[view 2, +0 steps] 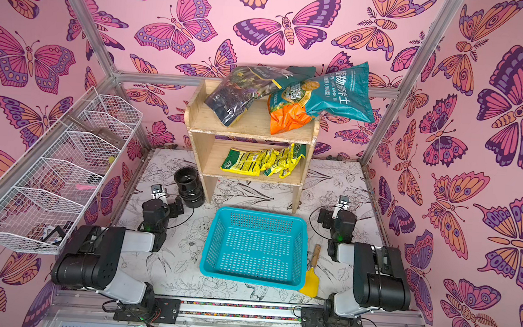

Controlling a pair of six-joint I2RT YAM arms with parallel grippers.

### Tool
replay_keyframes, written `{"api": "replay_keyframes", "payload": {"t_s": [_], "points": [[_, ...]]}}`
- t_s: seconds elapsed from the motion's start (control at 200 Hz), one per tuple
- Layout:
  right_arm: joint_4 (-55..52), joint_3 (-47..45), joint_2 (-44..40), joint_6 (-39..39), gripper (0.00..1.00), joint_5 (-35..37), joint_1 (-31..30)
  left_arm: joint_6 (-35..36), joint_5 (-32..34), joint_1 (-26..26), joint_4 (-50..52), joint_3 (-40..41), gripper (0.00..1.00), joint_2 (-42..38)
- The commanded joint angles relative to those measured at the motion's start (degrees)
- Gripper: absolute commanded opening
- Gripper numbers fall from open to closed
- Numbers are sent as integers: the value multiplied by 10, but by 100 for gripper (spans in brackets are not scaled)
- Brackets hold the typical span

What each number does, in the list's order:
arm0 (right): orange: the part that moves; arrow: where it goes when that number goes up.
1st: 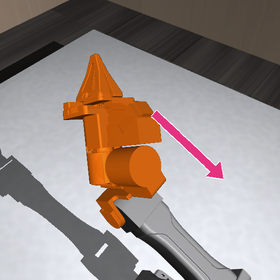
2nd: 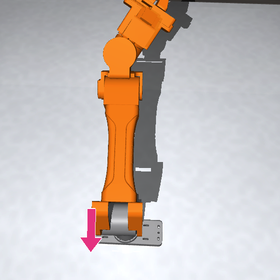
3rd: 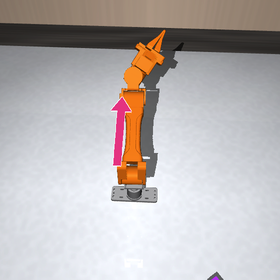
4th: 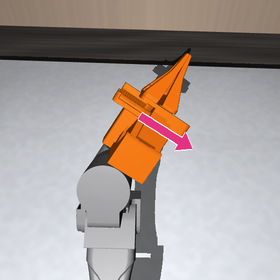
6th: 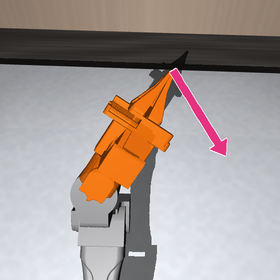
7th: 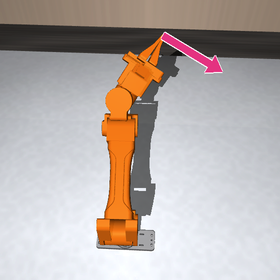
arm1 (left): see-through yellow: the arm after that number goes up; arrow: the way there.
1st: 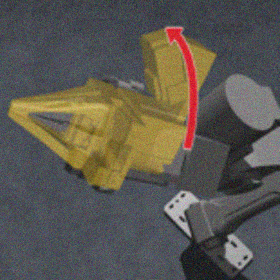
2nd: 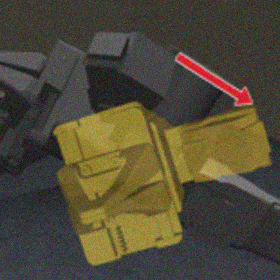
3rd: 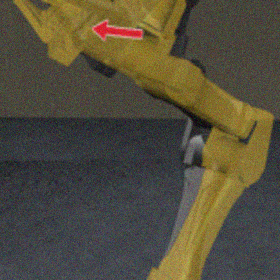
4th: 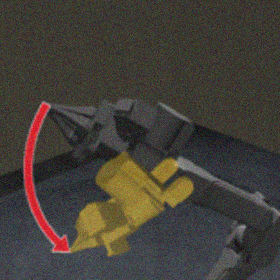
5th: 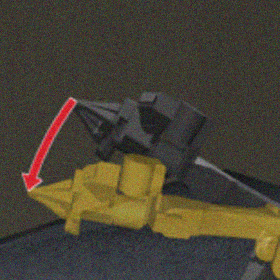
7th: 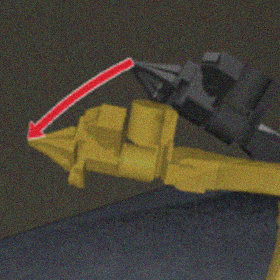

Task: Take down the fertilizer bag from the shelf
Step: Pick up the fertilizer bag from the shelf.

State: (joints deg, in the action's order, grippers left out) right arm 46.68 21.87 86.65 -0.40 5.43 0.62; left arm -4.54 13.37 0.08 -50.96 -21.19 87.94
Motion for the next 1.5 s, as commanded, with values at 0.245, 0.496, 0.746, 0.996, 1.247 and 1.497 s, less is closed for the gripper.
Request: {"api": "replay_keyframes", "payload": {"t_s": [0.245,0.496,0.746,0.996,1.247,1.497], "points": [[-372,199,-78,12,99,-13,3,15,-12,2,102,-33,100,-62],[-577,360,-99,241,99,-20,7,-89,79,17,344,-95,100,-293],[-693,465,-158,269,99,-50,-40,-141,65,17,649,-293,100,-308],[-797,532,-240,252,100,115,-202,-180,-3,21,826,-491,100,-281],[-818,633,-223,226,100,195,-400,-155,-133,75,938,-663,99,-251],[-855,720,-149,207,99,230,-457,-48,-59,259,1067,-913,86,-157]]}}
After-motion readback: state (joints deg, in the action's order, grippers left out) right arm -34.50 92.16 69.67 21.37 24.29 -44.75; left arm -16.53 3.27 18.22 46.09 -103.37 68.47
